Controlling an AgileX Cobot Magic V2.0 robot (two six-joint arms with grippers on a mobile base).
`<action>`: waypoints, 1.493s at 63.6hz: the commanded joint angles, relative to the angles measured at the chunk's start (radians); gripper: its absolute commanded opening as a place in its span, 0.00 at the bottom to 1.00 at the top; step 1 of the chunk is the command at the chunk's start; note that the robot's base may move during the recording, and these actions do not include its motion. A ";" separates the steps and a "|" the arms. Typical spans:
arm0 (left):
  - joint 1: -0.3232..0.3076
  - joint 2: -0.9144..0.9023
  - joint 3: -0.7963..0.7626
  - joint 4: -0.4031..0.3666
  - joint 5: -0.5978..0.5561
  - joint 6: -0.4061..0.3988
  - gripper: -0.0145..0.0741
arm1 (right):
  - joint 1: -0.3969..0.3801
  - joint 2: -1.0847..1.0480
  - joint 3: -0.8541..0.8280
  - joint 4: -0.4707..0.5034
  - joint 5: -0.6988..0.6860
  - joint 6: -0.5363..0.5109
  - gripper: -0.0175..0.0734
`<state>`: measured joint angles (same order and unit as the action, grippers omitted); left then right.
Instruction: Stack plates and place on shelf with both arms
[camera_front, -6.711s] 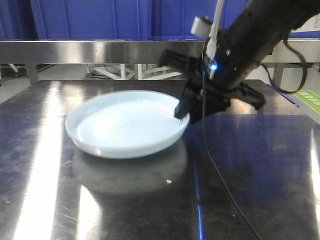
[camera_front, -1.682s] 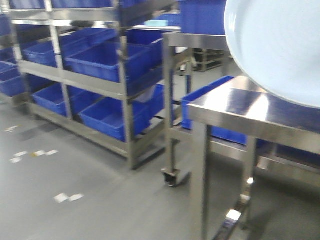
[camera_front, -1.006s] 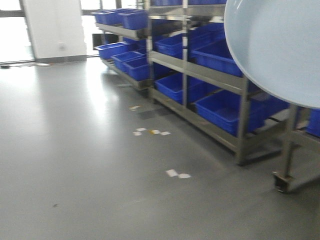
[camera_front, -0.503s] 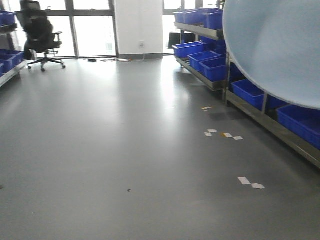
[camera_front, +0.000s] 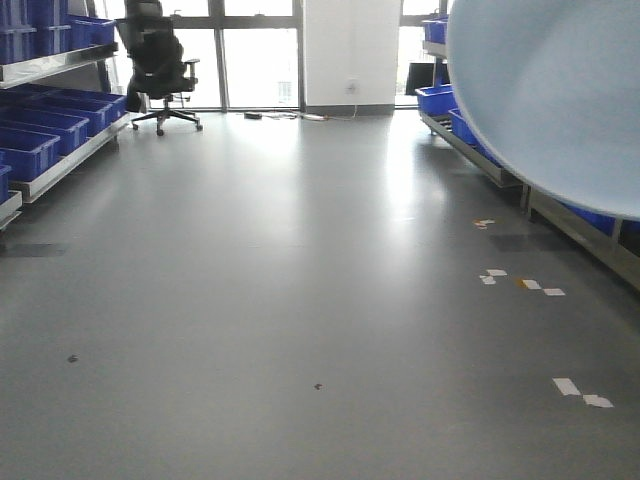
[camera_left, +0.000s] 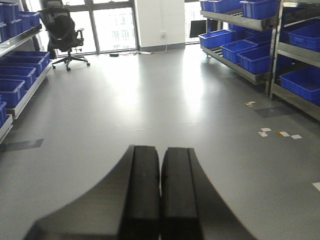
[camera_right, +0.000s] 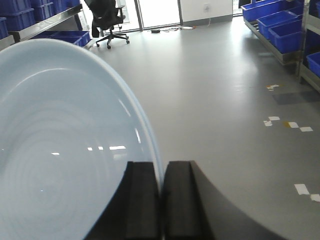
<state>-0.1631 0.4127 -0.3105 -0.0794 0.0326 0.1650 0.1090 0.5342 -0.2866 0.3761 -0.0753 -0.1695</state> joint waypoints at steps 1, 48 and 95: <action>-0.007 0.006 -0.031 0.000 -0.085 -0.011 0.26 | -0.005 0.001 -0.033 -0.005 -0.093 -0.003 0.22; -0.007 0.006 -0.031 0.000 -0.085 -0.011 0.26 | -0.005 0.001 -0.033 -0.005 -0.093 -0.003 0.22; -0.007 0.006 -0.031 0.000 -0.085 -0.011 0.26 | -0.005 0.001 -0.033 -0.005 -0.093 -0.003 0.22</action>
<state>-0.1631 0.4127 -0.3105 -0.0794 0.0326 0.1650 0.1090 0.5342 -0.2866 0.3761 -0.0753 -0.1695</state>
